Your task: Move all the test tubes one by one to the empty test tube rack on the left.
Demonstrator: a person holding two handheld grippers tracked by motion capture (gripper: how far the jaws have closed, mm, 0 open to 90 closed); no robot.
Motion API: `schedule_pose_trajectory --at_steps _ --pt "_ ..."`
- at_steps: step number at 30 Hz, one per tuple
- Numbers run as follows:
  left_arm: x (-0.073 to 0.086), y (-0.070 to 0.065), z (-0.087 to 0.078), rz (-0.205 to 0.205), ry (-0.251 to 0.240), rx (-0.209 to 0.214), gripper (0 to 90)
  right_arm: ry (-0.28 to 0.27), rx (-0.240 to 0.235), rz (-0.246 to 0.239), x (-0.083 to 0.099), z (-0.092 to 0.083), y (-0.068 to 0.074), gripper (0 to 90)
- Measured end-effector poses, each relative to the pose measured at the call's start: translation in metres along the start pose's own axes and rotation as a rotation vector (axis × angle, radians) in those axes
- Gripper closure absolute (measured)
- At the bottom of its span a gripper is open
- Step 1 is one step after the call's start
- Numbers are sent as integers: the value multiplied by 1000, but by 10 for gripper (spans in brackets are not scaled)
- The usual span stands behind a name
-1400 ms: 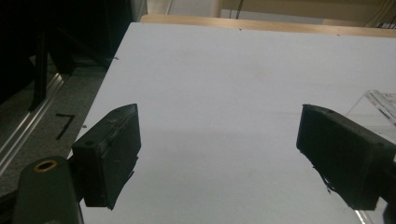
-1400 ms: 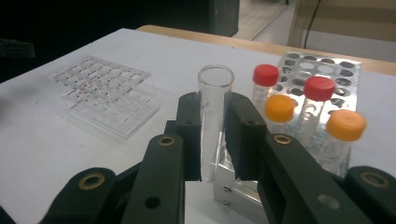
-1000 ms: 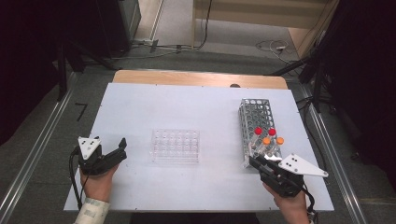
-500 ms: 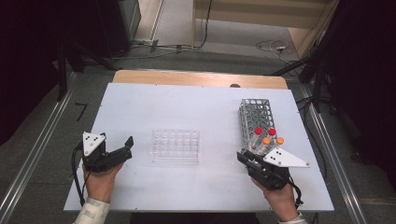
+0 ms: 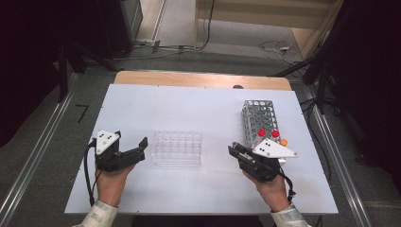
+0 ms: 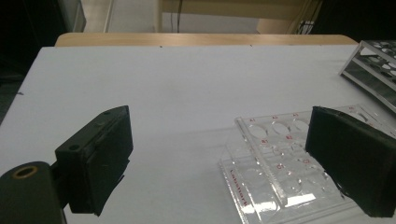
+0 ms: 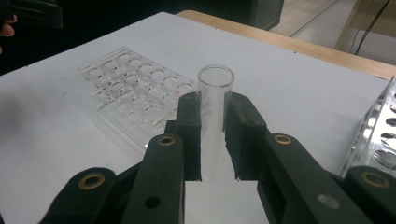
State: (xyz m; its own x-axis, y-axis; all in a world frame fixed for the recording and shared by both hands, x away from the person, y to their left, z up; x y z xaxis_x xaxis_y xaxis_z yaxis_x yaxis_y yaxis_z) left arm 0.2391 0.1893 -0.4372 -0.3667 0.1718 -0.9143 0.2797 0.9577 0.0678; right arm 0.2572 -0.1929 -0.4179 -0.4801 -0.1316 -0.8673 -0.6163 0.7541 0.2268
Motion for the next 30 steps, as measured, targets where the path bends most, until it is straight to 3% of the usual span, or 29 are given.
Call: schedule_pose_trajectory --at_steps 10,18,30 --pt "-16 -17 3 19 -14 66 80 -7 -1 7 -4 8 4 736" --pt "-38 -35 -6 63 -60 116 97 -11 -7 -1 -8 10 8 736" --pt "-65 -69 1 102 -79 222 121 -22 -26 -10 -14 11 16 737"
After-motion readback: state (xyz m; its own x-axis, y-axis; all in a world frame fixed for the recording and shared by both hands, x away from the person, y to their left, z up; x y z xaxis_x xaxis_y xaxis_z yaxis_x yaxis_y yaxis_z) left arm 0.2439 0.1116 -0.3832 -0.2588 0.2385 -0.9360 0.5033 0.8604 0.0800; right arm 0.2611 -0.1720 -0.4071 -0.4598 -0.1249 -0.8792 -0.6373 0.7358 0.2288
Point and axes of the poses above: each handheld gripper's, and its own axes: z roughly forward along the jaws, x roughly out of its underside, y roughly to its left, the point moved 1 cm from there along z, roughly forward along the jaws, and after that the axes turned 13 degrees about z, right-handed, at the moved point
